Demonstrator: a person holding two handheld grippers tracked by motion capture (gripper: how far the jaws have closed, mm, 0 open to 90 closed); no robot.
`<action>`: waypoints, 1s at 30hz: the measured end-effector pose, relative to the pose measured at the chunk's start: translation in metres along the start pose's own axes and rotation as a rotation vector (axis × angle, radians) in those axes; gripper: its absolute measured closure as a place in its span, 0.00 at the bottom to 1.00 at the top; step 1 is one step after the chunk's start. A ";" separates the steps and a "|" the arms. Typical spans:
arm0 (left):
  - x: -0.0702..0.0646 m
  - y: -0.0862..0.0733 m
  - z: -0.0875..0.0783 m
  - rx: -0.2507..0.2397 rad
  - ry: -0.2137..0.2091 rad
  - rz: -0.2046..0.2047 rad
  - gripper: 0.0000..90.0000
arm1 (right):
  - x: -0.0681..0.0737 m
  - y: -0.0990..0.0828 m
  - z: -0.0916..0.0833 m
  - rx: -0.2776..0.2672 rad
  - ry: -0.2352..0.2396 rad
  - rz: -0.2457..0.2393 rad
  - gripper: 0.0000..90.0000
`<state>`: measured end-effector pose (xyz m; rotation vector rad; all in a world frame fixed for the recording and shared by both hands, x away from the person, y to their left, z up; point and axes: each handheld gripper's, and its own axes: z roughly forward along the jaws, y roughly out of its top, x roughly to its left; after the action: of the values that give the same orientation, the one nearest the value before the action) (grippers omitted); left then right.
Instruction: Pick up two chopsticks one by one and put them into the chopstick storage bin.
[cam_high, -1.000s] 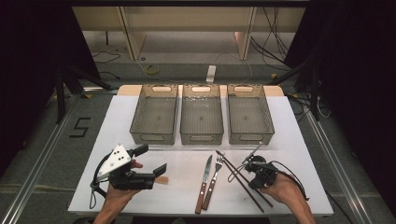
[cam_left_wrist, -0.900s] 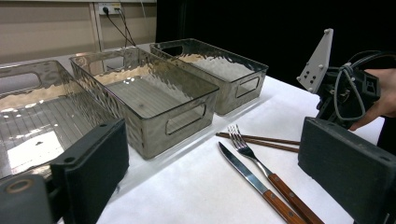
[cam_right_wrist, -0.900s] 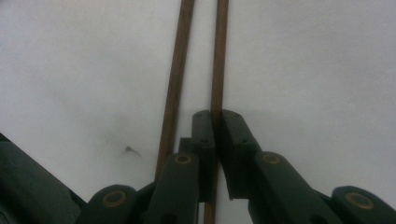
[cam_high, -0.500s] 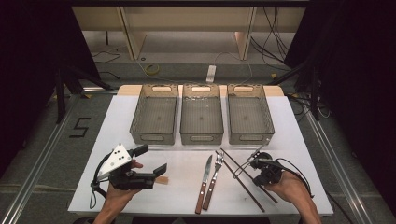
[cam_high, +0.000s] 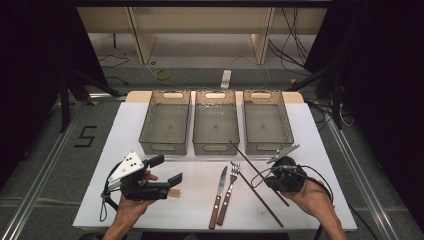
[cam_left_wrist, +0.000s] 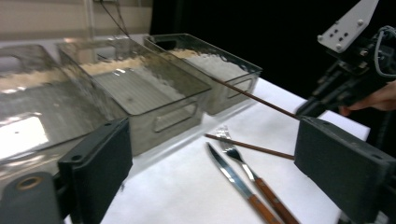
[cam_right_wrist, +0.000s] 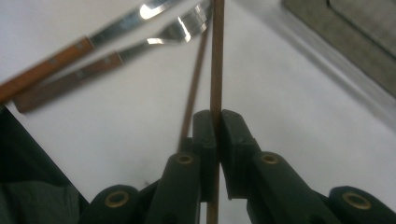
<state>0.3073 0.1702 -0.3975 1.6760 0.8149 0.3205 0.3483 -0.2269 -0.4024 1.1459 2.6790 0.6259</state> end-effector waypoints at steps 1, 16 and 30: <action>-0.001 0.001 0.002 0.014 -0.010 -0.004 0.12 | 0.002 0.002 0.000 -0.023 0.009 -0.007 0.95; -0.003 0.016 0.041 0.072 -0.056 -0.134 0.17 | 0.029 0.032 0.015 -0.213 0.029 -0.079 0.95; 0.003 0.024 0.074 0.090 -0.075 -0.230 0.22 | 0.048 0.051 0.015 -0.293 0.048 -0.118 0.95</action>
<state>0.3627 0.1157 -0.3964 1.6471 0.9669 0.0627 0.3535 -0.1561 -0.3927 0.8998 2.5574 0.9952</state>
